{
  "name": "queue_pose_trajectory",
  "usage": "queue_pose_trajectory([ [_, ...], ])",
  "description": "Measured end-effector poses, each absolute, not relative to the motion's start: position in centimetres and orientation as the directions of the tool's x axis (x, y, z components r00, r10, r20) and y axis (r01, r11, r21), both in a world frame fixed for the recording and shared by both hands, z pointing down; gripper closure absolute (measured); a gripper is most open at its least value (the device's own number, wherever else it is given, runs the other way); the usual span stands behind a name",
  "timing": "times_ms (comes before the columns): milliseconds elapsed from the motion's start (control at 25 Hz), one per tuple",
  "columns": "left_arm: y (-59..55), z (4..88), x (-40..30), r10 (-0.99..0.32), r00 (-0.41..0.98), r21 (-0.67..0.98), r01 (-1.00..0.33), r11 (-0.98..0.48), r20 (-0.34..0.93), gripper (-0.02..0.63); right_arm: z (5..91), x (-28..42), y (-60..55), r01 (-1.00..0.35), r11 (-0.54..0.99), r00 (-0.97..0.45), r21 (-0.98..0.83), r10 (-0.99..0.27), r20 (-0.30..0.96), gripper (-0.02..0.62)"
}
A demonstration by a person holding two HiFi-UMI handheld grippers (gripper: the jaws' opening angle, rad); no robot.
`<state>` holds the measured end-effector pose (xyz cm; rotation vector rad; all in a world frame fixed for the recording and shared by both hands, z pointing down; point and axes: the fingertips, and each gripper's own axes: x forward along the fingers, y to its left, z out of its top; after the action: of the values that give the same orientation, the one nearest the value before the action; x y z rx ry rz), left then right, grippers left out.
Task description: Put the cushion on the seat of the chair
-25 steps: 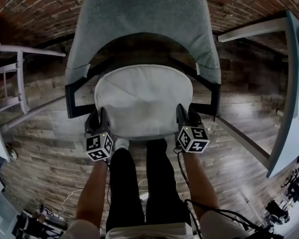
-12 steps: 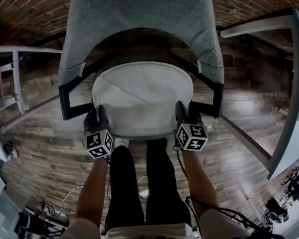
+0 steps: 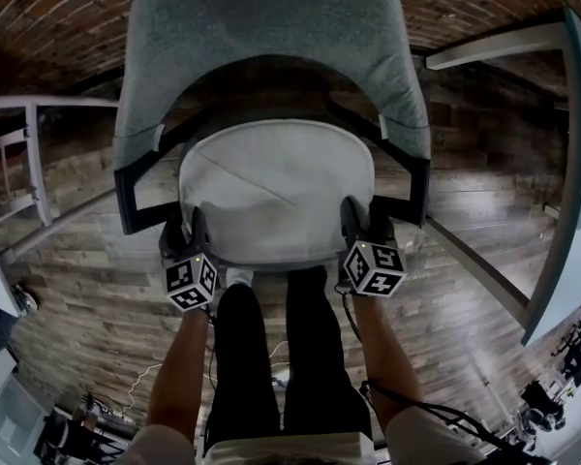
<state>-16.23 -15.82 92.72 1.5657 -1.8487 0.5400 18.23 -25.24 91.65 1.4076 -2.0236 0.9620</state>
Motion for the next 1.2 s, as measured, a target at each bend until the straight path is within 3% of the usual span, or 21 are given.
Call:
queue_pose_trajectory([
  [800,-15.6,86.8,-15.0,-0.726,0.013,0.114,-0.989,0.09,0.688,0.477,86.3,19.0,-23.9,-0.961,0.206,-0.273,-0.182,-0.622,0.734,0.397],
  [1200,-16.4,73.1,-13.3,-0.768,0.15,0.089,-0.989,-0.121,0.622,0.479,72.9,14.1,-21.8,-0.944,0.23,-0.331,-0.238,-0.693,0.64,0.402],
])
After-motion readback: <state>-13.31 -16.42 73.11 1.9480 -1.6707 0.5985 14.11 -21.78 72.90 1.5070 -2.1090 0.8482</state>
